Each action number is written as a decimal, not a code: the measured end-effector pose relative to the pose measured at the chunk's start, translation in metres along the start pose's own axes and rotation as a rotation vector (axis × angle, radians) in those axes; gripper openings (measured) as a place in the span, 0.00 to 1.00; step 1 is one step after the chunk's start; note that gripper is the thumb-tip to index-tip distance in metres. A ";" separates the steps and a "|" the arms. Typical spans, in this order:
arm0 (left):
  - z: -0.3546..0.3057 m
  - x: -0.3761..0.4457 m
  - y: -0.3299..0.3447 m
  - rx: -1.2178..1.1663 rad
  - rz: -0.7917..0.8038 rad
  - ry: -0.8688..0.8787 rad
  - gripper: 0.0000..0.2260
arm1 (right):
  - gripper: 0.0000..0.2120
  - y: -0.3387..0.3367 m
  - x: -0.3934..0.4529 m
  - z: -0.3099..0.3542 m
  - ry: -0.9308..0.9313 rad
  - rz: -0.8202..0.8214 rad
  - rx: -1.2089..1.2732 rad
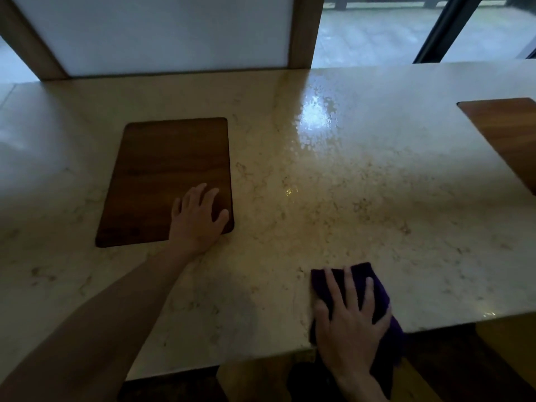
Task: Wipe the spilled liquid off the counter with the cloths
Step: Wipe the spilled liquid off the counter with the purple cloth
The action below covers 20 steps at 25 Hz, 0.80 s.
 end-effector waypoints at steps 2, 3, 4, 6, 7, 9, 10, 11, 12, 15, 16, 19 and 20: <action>0.006 0.005 0.000 0.014 -0.030 -0.021 0.26 | 0.30 0.007 0.003 0.029 0.038 0.044 -0.004; 0.010 0.011 -0.001 0.013 -0.043 -0.033 0.26 | 0.30 0.011 0.011 0.040 0.061 0.065 -0.008; 0.015 0.019 -0.003 0.005 -0.047 -0.053 0.26 | 0.31 0.010 0.021 0.051 0.073 0.065 -0.006; 0.027 0.039 -0.006 0.004 -0.040 -0.098 0.26 | 0.30 -0.001 0.055 0.070 0.071 0.028 0.005; 0.032 0.048 -0.008 0.019 -0.040 -0.109 0.26 | 0.29 -0.007 0.078 0.078 0.062 0.023 -0.004; 0.040 0.060 -0.010 0.054 -0.051 -0.103 0.25 | 0.29 -0.024 0.133 0.092 0.048 0.050 0.031; 0.042 0.060 -0.010 0.063 -0.055 -0.099 0.25 | 0.28 -0.036 0.160 0.098 0.042 0.026 0.042; 0.042 0.060 -0.011 0.068 -0.062 -0.098 0.25 | 0.28 -0.050 0.191 0.103 0.036 -0.016 0.051; 0.042 0.061 -0.009 0.072 -0.061 -0.101 0.25 | 0.28 -0.064 0.226 0.109 0.034 -0.048 0.063; 0.043 0.061 -0.006 0.094 -0.036 -0.131 0.28 | 0.27 -0.101 0.337 0.136 0.031 -0.092 0.061; 0.044 0.064 -0.007 0.098 -0.025 -0.142 0.28 | 0.27 -0.113 0.379 0.147 0.017 -0.100 0.052; 0.045 0.066 -0.003 0.148 0.023 -0.138 0.27 | 0.27 -0.154 0.493 0.167 -0.027 -0.088 0.092; 0.044 0.063 -0.005 0.161 0.008 -0.135 0.27 | 0.28 -0.167 0.520 0.169 -0.037 -0.103 0.086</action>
Point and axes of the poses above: each hand's wrist, its own x-axis towards the middle knuckle, its own y-axis out of the palm, z = x × y, the point moved 6 cm from there along x, towards the middle knuckle, and after that the axes turned 8 degrees about z, right-handed, at the moved point
